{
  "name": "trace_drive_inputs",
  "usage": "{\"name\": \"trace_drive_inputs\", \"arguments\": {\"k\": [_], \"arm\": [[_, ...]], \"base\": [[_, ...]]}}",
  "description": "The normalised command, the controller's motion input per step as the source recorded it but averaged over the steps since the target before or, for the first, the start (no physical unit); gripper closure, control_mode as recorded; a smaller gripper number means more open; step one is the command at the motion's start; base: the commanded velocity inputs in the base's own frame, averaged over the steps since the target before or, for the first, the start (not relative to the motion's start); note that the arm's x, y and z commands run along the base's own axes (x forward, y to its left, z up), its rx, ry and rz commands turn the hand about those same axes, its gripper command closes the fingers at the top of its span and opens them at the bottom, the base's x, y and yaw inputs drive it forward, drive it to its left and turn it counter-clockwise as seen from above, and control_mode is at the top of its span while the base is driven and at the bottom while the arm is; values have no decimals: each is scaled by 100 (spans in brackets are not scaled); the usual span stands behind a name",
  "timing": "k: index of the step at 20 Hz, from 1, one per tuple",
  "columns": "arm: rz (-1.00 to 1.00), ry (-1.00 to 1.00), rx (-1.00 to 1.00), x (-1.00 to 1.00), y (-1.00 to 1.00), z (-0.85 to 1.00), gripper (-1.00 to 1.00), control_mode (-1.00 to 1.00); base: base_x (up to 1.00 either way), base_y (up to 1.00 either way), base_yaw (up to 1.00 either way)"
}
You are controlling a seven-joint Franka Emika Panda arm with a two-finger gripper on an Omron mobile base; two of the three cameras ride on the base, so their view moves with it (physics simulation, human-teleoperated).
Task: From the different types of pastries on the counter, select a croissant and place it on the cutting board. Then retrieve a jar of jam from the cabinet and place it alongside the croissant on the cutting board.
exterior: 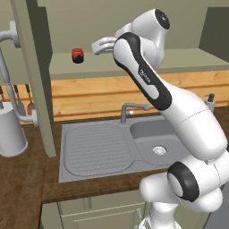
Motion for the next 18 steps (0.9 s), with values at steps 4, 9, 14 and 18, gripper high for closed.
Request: {"name": "trace_drive_inputs", "arguments": {"k": [4,9,14,18], "arm": [[0,0,0,16,0,0,-100,-100],[0,0,0,62,0,0,-100,-100],[0,-1,-2,65,13,0,-100,-100],[0,-2,-6,64,43,0,-100,-100]], "base": [[0,0,0],[0,0,0],[0,0,0],[0,0,0]]}}
